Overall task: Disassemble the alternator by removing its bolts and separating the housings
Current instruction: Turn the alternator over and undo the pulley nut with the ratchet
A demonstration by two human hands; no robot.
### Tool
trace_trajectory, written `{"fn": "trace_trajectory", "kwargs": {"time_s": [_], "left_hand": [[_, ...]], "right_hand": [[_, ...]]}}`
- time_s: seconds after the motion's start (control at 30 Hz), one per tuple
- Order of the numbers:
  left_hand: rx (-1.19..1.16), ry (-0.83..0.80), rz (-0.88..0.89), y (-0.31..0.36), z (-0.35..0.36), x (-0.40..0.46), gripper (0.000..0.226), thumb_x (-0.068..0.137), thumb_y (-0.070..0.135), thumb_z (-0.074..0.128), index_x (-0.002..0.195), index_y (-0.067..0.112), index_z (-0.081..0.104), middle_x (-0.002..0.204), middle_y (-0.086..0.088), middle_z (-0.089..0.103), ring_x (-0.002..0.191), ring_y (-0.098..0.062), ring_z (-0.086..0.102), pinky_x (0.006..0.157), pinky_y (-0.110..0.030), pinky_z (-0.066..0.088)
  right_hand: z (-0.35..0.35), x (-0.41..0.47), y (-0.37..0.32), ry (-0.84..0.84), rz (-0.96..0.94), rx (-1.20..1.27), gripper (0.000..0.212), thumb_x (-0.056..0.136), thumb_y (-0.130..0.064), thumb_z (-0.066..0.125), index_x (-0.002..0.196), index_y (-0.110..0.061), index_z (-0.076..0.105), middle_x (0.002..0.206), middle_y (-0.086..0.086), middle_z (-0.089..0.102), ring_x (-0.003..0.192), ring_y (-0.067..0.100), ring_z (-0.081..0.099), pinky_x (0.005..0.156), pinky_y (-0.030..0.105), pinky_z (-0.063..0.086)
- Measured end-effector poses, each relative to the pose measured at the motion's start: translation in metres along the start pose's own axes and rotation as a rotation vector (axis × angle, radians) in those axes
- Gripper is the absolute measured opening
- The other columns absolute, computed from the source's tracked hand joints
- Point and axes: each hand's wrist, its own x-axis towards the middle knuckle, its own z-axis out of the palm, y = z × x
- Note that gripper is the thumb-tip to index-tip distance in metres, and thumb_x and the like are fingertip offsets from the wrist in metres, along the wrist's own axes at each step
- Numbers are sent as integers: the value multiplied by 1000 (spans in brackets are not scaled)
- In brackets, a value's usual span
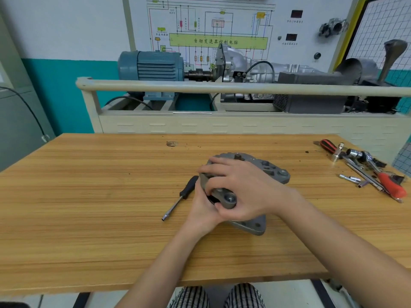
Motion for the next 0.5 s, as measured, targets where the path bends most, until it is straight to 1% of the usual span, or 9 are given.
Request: {"fn": "trace_trajectory", "kwargs": {"time_s": [0.07,0.1,0.13,0.3,0.4,0.47,0.5], "left_hand": [[-38,-12,-26,-3,-1,-2,100,66,3,85,143,5,23,126,16,43,110,23,45,85,0,38],[-56,-14,-35,-4,-1,-3,103,65,3,87,144,7,21,125,16,45,110,22,47,84,-1,39],[-67,-8,-39,-5,-1,-4,105,64,4,87,145,9,21,125,16,46,109,22,48,83,-1,39],[-88,-9,-52,-7,-1,-3,106,63,1,87,145,8,20,124,16,47,109,19,49,82,-1,41],[-78,-32,-48,-10,-2,-1,110,62,2,88,145,10,17,124,20,43,111,23,46,83,1,38],[-72,-41,-48,-10,-3,-2,111,61,4,90,145,11,18,126,20,43,114,21,44,85,1,37],[-76,-47,-49,-10,-4,-2,111,60,4,90,145,11,20,127,18,44,115,19,46,86,0,38]], "right_hand": [[1,-1,-4,45,28,11,23,77,-33,65,98,-25,68,143,-1,51,140,26,37,94,43,50],[2,-1,-5,71,34,9,20,76,-32,65,94,-25,69,141,-2,53,137,25,41,86,40,52],[3,-2,-6,88,34,6,19,75,-31,64,91,-25,70,139,-2,55,134,25,45,82,38,52],[5,-2,-7,171,7,39,19,69,-31,61,83,-25,73,127,-1,65,121,22,59,77,36,55],[6,-2,-7,180,13,65,18,68,-30,63,82,-24,74,124,-1,66,118,21,60,75,39,58],[5,-1,-7,185,34,74,18,69,-29,68,86,-24,74,126,-2,65,121,19,59,79,42,57],[6,0,-7,185,49,72,21,71,-30,70,91,-25,74,128,-3,63,124,17,56,85,42,55]]}}
